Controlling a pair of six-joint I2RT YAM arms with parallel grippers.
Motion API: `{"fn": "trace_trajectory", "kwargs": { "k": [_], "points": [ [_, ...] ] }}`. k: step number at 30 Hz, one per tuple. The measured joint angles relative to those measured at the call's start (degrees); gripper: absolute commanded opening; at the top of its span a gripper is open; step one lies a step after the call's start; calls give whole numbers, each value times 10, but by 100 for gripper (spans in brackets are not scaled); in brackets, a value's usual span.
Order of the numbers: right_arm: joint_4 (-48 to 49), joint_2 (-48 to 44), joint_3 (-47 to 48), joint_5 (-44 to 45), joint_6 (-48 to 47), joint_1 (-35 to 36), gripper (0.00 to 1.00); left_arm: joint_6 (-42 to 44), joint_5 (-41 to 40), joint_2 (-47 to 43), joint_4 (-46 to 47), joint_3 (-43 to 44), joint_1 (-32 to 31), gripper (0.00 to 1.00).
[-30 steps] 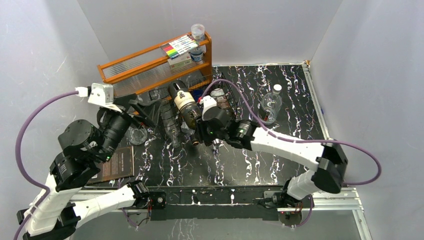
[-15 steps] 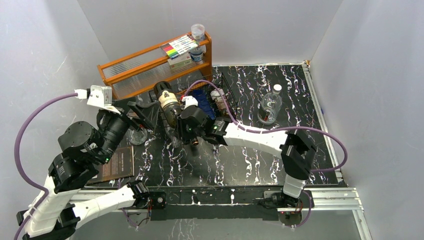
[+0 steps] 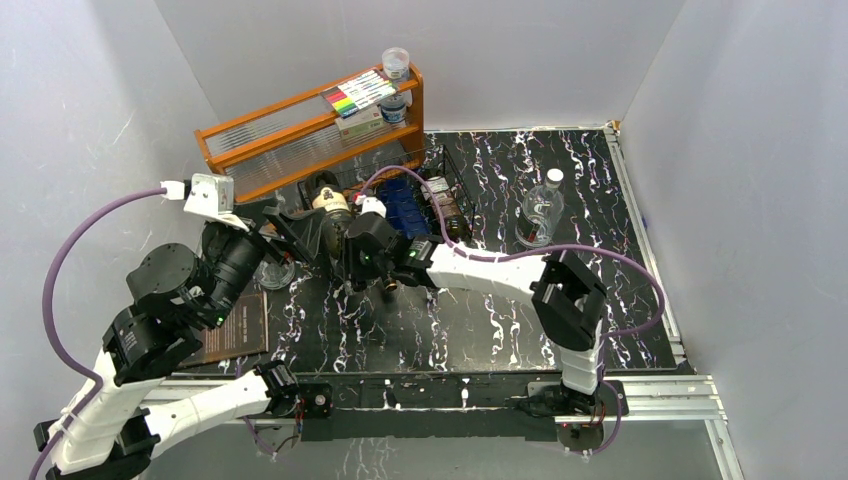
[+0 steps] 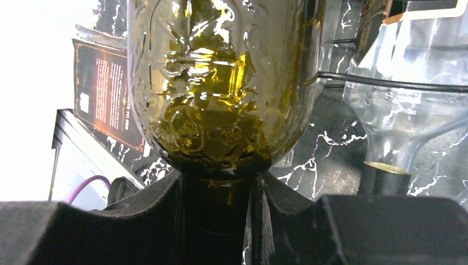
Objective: Put the wine bottle on the wine rack
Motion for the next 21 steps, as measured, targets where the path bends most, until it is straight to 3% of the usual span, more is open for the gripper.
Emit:
{"fn": "trace_trajectory", "kwargs": {
  "k": [10,15,21],
  "points": [
    [-2,37,36,-10,13,0,65,-5,2,-6,-7,-1,0,98],
    [16,37,46,-12,8,0,80,-9,2,-9,-14,-1,0,98],
    [21,29,46,-1,-5,-1,87,-13,2,-8,-29,0,0,98]
  ]
}}
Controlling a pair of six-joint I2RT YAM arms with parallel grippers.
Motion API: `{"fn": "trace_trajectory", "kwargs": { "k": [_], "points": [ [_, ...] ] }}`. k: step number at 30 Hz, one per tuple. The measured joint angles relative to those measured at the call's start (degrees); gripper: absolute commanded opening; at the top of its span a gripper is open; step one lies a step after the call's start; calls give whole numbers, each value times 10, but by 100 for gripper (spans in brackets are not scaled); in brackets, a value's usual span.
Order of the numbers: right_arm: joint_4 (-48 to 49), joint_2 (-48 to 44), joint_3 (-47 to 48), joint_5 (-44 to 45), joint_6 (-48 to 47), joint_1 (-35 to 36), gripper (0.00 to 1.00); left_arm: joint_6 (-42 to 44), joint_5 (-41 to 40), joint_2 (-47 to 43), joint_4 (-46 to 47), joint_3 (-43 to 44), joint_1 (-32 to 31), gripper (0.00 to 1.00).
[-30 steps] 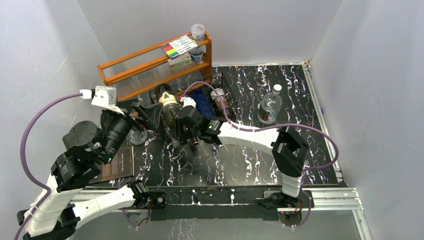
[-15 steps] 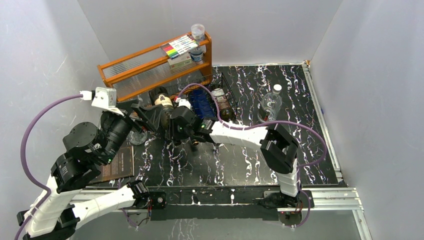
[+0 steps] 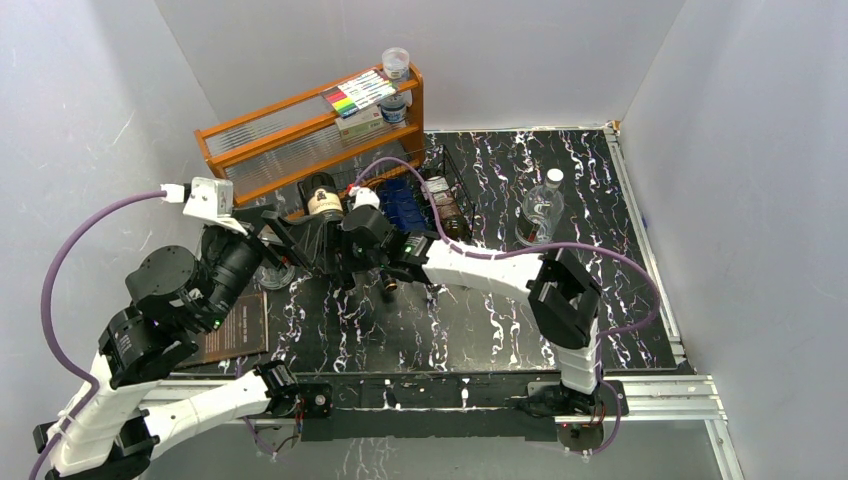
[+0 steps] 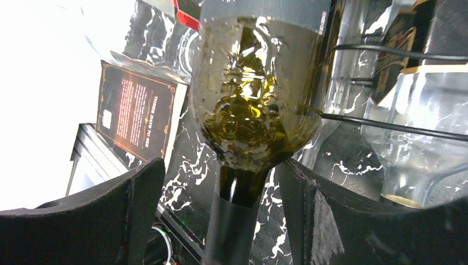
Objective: Put the wine bottle on the wine rack
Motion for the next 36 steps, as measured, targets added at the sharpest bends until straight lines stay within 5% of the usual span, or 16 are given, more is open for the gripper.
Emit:
{"fn": "trace_trajectory", "kwargs": {
  "k": [15,24,31,36],
  "points": [
    [-31,-261,-96,179,-70,-17,90,-18,64,62,-34,101,0,98],
    [-158,-363,-104,304,-97,-110,89,-40,201,155,-22,21,0,98],
    [-244,-355,-97,313,-129,-238,89,-107,257,265,-19,-77,0,98],
    [-280,-341,-77,307,-158,-293,89,-158,265,266,-18,-122,0,98]
  ]
}}
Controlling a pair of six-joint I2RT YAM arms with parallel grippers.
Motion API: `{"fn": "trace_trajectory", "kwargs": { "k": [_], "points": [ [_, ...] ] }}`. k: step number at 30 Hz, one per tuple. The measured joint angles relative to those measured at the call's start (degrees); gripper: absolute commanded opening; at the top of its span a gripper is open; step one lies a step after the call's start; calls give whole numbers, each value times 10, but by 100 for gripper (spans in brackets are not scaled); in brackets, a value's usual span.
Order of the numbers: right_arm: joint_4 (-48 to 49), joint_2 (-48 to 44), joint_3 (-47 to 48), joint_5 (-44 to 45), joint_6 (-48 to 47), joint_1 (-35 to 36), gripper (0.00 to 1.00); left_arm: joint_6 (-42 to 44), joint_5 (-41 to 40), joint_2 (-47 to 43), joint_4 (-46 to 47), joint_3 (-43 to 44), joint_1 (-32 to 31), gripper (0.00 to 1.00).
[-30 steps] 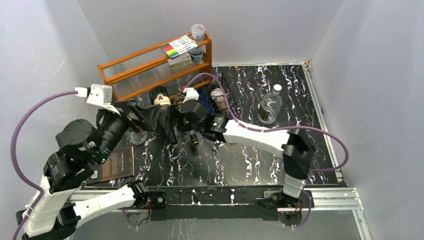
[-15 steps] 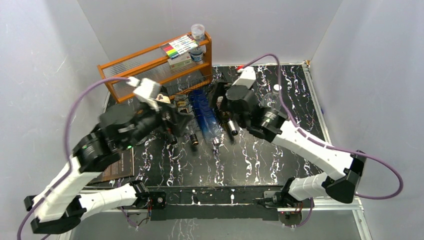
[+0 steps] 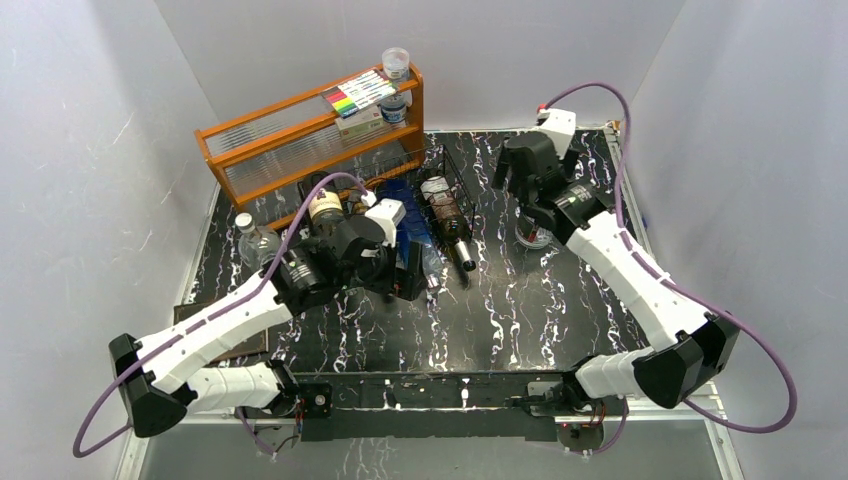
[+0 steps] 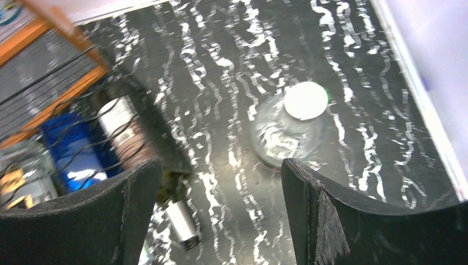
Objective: Put the wine bottle on the wine rack
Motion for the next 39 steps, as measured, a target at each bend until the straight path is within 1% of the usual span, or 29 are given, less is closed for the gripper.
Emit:
{"fn": "trace_trajectory", "kwargs": {
  "k": [4,9,12,14,17,21,23,27,29,30,31,32,33,35,39],
  "points": [
    [-5,-3,0,-13,-27,-69,90,-34,-4,-27,5,-17,0,98],
    [-4,-22,-16,-49,-57,-148,90,-54,-3,-60,24,-36,0,98],
    [7,-22,-21,-106,-73,-200,89,-56,-1,-85,51,-62,0,98],
    [14,-11,-23,-142,-81,-229,87,-54,2,-103,67,-81,0,98],
    [24,20,-23,-178,-88,-248,83,-48,8,-127,85,-98,0,98],
    [40,61,-23,-223,-99,-248,79,-41,9,-143,96,-99,0,98],
    [40,72,-24,-236,-106,-248,74,-38,8,-145,96,-99,0,98],
    [40,86,-24,-246,-119,-248,59,-36,-1,-144,92,-99,0,98],
    [39,88,-24,-247,-125,-248,49,-34,-5,-144,90,-99,0,98],
    [39,88,-24,-247,-126,-248,40,-34,-9,-144,89,-99,0,98],
    [39,88,-24,-249,-127,-248,35,-34,-11,-144,89,-99,0,98],
    [40,88,-24,-246,-131,-247,26,-34,-14,-144,88,-99,0,98],
    [40,88,-24,-242,-134,-247,20,-33,-16,-144,88,-99,0,98],
    [39,88,-24,-243,-135,-248,16,-29,-17,-144,88,-99,0,98],
    [45,72,-39,-245,-132,-247,14,-13,-14,-145,96,-106,0,98]
  ]
}}
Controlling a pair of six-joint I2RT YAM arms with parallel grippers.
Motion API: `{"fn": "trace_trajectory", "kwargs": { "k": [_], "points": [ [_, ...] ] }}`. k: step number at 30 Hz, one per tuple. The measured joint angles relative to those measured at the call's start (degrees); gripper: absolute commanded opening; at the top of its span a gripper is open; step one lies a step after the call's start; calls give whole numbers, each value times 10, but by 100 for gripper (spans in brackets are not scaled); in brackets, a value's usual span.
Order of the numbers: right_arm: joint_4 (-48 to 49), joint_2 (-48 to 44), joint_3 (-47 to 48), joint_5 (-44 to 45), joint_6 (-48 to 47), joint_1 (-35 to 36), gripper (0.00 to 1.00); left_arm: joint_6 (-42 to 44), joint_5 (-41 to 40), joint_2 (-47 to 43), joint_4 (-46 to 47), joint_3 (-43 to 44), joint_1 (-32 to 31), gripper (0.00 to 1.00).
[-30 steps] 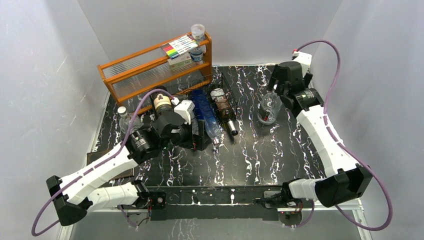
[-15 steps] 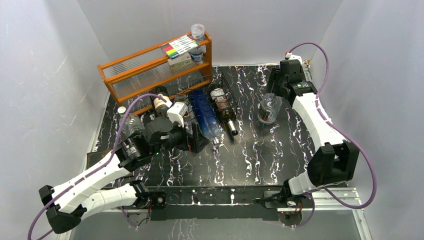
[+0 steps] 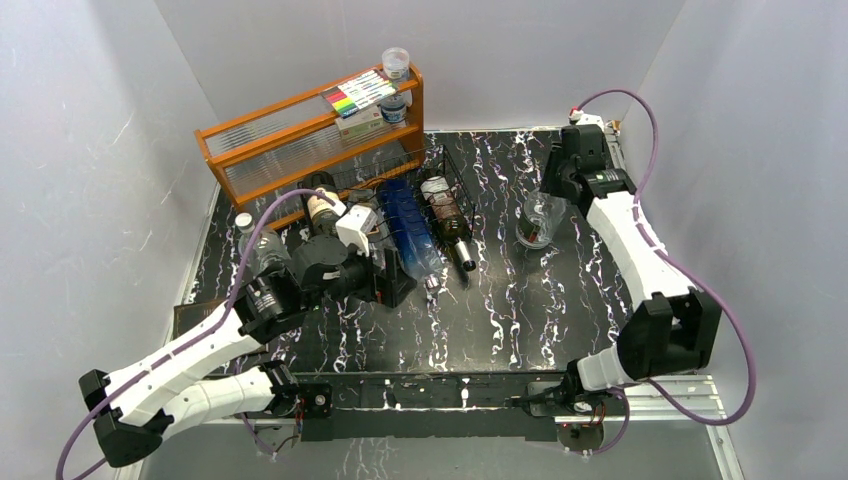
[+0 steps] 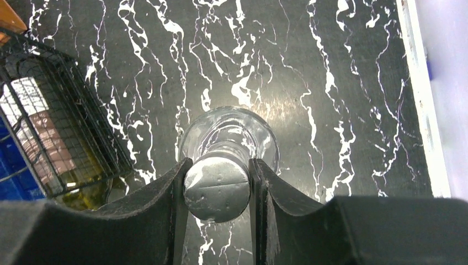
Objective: Put the wine bottle on the wine rack
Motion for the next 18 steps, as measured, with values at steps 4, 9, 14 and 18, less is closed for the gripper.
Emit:
{"fn": "trace_trajectory", "kwargs": {
  "k": [4,9,14,18],
  "points": [
    [-15,-47,-33,-18,12,-1,13,22,24,11,20,-1,0,98],
    [-59,-117,-74,-63,45,-4,13,43,59,61,67,-1,0,98],
    [-54,-213,-153,-111,104,-3,12,47,82,127,109,1,0,98],
    [-28,-250,-194,-127,146,-3,12,40,93,160,137,2,-1,98]
  ]
}}
